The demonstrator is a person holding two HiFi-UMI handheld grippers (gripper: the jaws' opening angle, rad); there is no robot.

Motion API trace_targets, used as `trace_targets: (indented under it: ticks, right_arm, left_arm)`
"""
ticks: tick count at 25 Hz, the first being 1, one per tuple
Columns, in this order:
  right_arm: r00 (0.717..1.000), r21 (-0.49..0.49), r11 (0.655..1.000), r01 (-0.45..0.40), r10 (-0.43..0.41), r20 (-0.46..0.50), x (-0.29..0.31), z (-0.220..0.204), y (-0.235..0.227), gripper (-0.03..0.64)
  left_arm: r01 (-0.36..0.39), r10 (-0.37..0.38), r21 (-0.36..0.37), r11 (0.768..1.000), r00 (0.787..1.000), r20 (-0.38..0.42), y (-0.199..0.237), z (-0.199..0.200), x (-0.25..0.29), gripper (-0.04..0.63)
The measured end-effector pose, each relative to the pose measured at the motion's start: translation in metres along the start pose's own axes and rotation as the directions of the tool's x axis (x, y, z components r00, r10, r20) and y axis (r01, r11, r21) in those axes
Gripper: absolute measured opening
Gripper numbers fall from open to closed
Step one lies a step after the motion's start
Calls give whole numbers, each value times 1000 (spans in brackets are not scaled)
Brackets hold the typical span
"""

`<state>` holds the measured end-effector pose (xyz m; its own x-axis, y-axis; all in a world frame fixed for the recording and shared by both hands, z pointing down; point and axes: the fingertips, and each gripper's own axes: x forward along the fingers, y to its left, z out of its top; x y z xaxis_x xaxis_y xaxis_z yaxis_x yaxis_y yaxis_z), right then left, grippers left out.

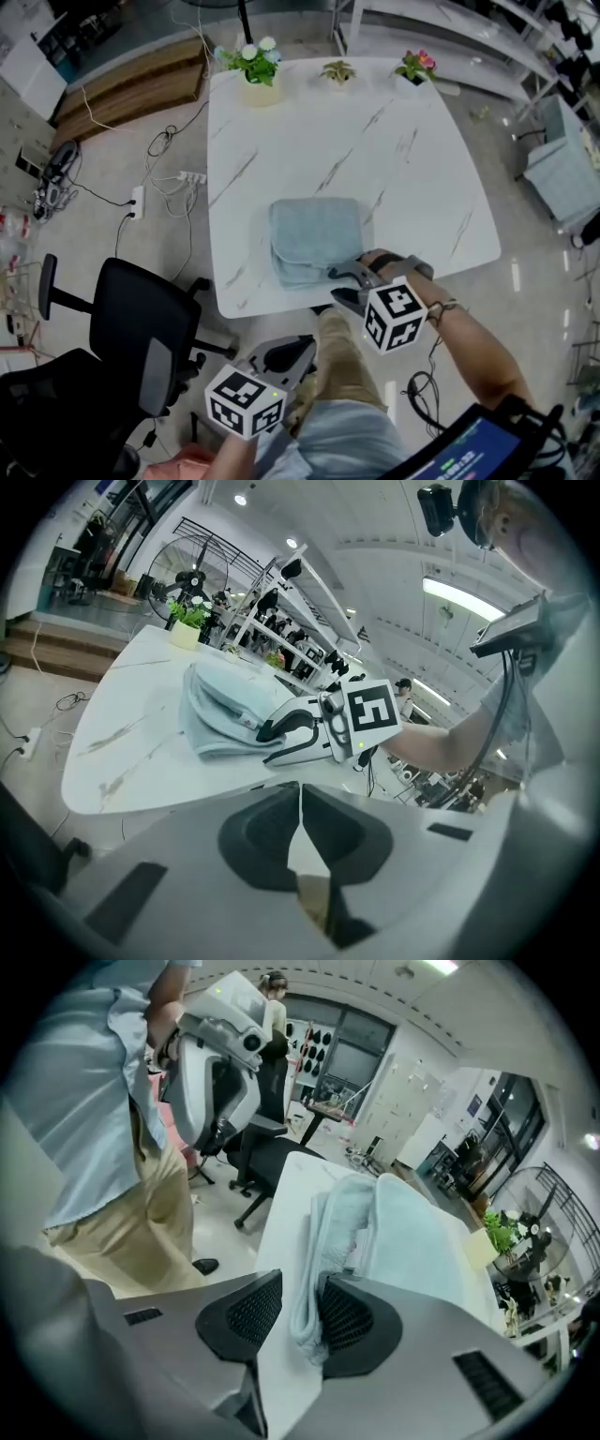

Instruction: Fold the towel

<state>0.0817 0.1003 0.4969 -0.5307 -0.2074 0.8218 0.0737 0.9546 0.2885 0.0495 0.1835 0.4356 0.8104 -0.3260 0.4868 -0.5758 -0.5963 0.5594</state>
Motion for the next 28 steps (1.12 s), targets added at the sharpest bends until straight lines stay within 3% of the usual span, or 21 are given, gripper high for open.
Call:
trace_targets:
  ticks: [3,5,8,12,13,19,23,24,26,28]
  right_arm:
    - [978,169,984,-51,15,206,-28,31,-11,133]
    - [946,302,953,-34,-67,318,-48,46,-36,101]
    - [953,381,924,25,-138,271,-44,44,-67,68]
    - [988,274,961,-26,-18,156,-10,42,-57,79]
    - [991,243,970,-24,-10,135,-6,43,-54,42]
    - [984,196,979,59,-90,154,-23,69,-54,38]
    - [994,103,994,24,-35,106,-9,65,-31,47]
    - [996,91,996,-11,3,84,-2,60,-22,63]
    - [996,63,994,-87,85,33,12,48,-4,170]
    - [991,22,990,-136,136,7,22,41,9,232]
  left_arm:
    - [1,-1,-2,1000,1000,-1,1,0,-2,14]
    - [-2,2,-1,1000,1000,6,5,1,-5,14]
    - [-12,12,-3,1000,1000,20,10,5,-9,14]
    - [-20,20,-8,1000,999,35,13,9,-14,14]
    - [-22,22,-12,1000,999,38,14,9,-16,14]
    - [-24,26,-27,999,998,59,18,7,-25,14]
    - [-23,25,-32,999,997,67,18,9,-26,14]
    - [-22,24,-32,999,997,67,18,9,-26,14]
    - [-18,21,-32,999,998,67,17,11,-23,14]
    - [-15,17,-30,999,998,63,18,13,-19,14]
